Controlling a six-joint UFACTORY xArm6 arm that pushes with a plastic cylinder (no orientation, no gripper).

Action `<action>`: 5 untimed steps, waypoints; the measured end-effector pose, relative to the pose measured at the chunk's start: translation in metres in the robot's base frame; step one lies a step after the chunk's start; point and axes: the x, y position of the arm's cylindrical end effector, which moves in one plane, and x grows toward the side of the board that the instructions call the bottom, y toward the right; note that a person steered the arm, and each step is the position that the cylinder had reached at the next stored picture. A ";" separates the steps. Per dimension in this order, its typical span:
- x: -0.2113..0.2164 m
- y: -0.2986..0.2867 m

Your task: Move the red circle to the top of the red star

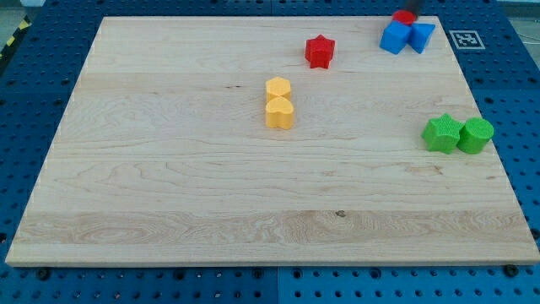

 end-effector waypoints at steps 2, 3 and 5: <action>-0.001 -0.024; -0.001 0.032; 0.033 -0.008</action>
